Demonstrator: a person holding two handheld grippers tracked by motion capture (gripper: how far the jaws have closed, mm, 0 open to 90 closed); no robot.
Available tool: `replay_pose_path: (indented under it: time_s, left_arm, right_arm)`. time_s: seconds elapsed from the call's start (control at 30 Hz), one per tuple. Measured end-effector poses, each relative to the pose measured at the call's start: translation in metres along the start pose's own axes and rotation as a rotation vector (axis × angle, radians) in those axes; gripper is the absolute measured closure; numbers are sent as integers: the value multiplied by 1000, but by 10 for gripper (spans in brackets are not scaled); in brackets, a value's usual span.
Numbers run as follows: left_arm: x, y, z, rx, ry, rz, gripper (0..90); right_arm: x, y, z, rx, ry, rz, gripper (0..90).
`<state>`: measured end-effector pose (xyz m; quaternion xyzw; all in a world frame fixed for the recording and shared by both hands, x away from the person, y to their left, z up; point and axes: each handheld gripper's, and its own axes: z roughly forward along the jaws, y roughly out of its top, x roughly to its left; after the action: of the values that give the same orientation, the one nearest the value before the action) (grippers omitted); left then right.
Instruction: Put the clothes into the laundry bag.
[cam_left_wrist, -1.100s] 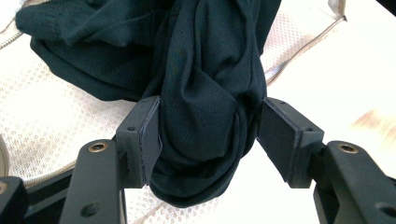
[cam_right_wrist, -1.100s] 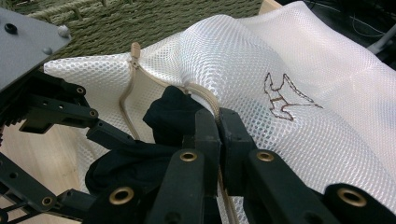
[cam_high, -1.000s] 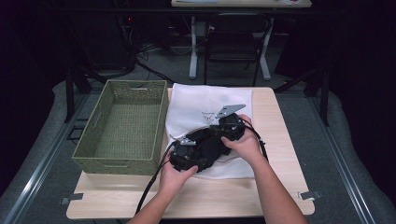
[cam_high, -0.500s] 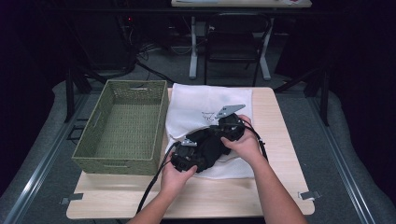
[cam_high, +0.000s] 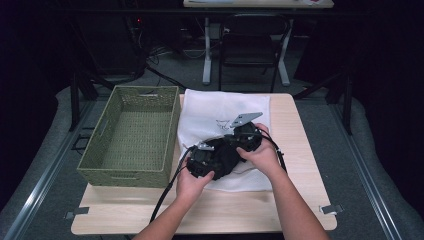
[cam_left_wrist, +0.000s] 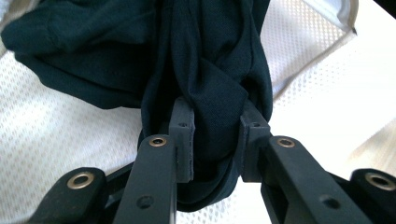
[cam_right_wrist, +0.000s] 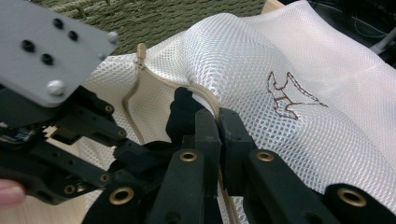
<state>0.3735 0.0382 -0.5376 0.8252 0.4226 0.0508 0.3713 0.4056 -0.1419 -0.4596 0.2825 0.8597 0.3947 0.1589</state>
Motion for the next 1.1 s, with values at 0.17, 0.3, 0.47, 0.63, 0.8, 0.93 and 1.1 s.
replay_pose_path:
  time_s: [0.17, 0.3, 0.47, 0.63, 0.8, 0.93, 1.1]
  left_arm:
    - [0, 9, 5, -4, 14, 0, 726]
    - [2, 15, 9, -15, 22, -8, 726]
    - [5, 18, 12, -29, 25, -29, 724]
    - [10, 19, 14, -46, 36, -44, 722]
    - [15, 20, 18, -69, 49, -70, 719]
    - [17, 24, 19, -73, 54, -72, 712]
    - [13, 23, 18, -65, 64, -53, 649]
  right_arm:
    - [0, 0, -1, 0, 2, 3, 875]
    - [-1, 0, -1, -2, 2, 4, 875]
    - [-1, -1, -1, -3, 2, 5, 876]
    - [-2, -1, -1, -4, 1, 6, 876]
    - [-2, -1, 0, -1, 0, 7, 875]
    - [-3, -2, 0, 0, -1, 12, 876]
    - [-6, -2, 0, -5, 1, 17, 876]
